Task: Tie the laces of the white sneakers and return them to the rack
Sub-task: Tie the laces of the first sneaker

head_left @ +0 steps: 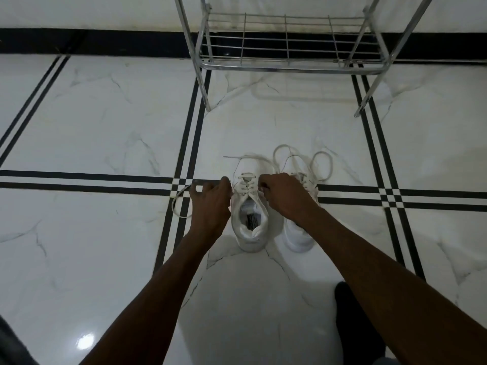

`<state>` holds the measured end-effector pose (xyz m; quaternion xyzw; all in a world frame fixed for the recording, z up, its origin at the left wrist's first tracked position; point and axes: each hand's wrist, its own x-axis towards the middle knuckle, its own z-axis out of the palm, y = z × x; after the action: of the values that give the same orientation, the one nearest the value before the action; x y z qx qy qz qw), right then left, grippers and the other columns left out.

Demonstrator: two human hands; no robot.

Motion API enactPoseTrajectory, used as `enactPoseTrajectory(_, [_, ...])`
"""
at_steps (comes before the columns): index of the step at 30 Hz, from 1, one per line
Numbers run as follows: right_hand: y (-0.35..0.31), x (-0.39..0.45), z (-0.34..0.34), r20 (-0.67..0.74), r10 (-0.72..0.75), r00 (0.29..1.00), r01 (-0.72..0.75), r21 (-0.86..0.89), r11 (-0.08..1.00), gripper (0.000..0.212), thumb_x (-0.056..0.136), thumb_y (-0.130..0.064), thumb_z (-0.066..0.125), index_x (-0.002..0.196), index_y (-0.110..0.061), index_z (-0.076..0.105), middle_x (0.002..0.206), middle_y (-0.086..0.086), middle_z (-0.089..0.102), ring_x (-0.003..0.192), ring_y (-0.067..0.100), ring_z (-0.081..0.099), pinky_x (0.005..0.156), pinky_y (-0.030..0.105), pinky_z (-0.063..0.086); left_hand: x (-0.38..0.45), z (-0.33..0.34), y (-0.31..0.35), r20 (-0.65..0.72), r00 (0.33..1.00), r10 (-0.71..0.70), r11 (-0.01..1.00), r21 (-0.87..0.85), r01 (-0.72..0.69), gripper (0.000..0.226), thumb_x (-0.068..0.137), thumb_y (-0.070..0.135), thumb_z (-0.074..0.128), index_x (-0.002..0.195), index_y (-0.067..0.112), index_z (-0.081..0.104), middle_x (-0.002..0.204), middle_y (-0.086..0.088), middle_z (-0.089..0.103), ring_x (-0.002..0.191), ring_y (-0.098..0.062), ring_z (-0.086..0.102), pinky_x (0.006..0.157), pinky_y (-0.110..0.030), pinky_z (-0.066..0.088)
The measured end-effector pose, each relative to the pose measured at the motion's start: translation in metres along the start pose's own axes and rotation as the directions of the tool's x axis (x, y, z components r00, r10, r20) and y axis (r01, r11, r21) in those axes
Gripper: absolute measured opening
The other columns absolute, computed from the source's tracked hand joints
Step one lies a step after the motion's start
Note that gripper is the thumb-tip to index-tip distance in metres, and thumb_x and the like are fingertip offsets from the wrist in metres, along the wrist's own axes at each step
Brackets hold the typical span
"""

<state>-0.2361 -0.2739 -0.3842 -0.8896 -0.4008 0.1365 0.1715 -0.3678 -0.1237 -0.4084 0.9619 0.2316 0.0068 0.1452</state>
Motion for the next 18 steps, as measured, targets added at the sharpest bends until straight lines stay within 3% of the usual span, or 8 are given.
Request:
enactPoseTrajectory(3, [0.004,-0.007,0.005,0.007,-0.068,0.998,0.068,-0.244,0.967,0.033,0.069,0.002,0.068,0.058,-0.020,0.046,0.054,0.007,0.064,0.051,0.030,0.063,0.067,0.039,0.048,-0.006,-0.003,-0.008,-0.085,0.990,0.113,0.968,0.236,-0.090,0.057,0.069,-0.009,0.063,0.121,0.014,0.058,0.087,-0.004,0.078,0.105,-0.035,0.060,0.104,-0.062,0.029])
enactPoseTrajectory(6, [-0.001,-0.016,0.009,0.027,-0.085,0.996,0.090,-0.312,0.946,0.044,0.056,0.005,0.074,0.053,-0.023,0.040,0.047,0.007,0.060,0.044,0.029,0.061,0.060,0.036,0.051,-0.007,-0.004,-0.010,-0.017,0.997,0.078,0.969,0.235,-0.072,0.062,0.071,-0.006,0.063,0.127,0.020,0.058,0.093,0.001,0.079,0.111,-0.032,0.056,0.106,-0.061,0.023])
enactPoseTrajectory(9, [0.006,-0.008,0.013,0.029,-0.036,0.999,0.043,-0.289,0.956,0.014,0.080,-0.004,0.061,0.071,-0.015,0.062,0.076,0.006,0.071,0.076,0.029,0.069,0.078,0.041,0.046,-0.008,-0.005,-0.003,-0.004,0.999,0.042,0.990,0.133,-0.041,0.051,0.079,-0.006,0.055,0.120,0.025,0.062,0.096,0.003,0.078,0.114,-0.030,0.056,0.110,-0.058,0.012])
enactPoseTrajectory(12, [0.005,-0.005,0.011,0.042,0.024,0.999,-0.019,-0.110,0.994,0.014,0.094,-0.014,0.051,0.098,-0.018,0.064,0.100,0.001,0.070,0.100,0.025,0.063,0.092,0.047,0.039,-0.005,-0.009,0.000,0.041,0.999,-0.029,0.999,-0.029,0.030,0.026,0.094,0.005,0.052,0.108,0.022,0.066,0.100,0.003,0.074,0.118,-0.027,0.055,0.112,-0.059,0.019])
enactPoseTrajectory(14, [0.001,-0.004,0.010,0.068,0.031,0.997,-0.028,-0.045,0.999,0.011,0.097,-0.019,0.049,0.099,-0.019,0.060,0.102,0.001,0.067,0.100,0.024,0.062,0.095,0.050,0.035,-0.002,-0.007,0.000,0.064,0.997,-0.042,0.992,-0.115,0.049,0.016,0.097,0.010,0.052,0.100,0.020,0.065,0.098,0.003,0.073,0.115,-0.026,0.058,0.111,-0.058,0.023])
enactPoseTrajectory(18, [-0.002,-0.002,0.008,0.096,-0.001,0.995,0.006,-0.057,0.998,0.009,0.097,-0.016,0.047,0.097,-0.017,0.056,0.100,0.002,0.064,0.093,0.025,0.063,0.092,0.048,0.035,0.002,-0.002,0.000,0.034,0.999,-0.004,0.991,-0.132,0.008,0.022,0.087,-0.003,0.058,0.094,0.016,0.065,0.087,0.003,0.070,0.102,-0.025,0.066,0.112,-0.055,0.026])
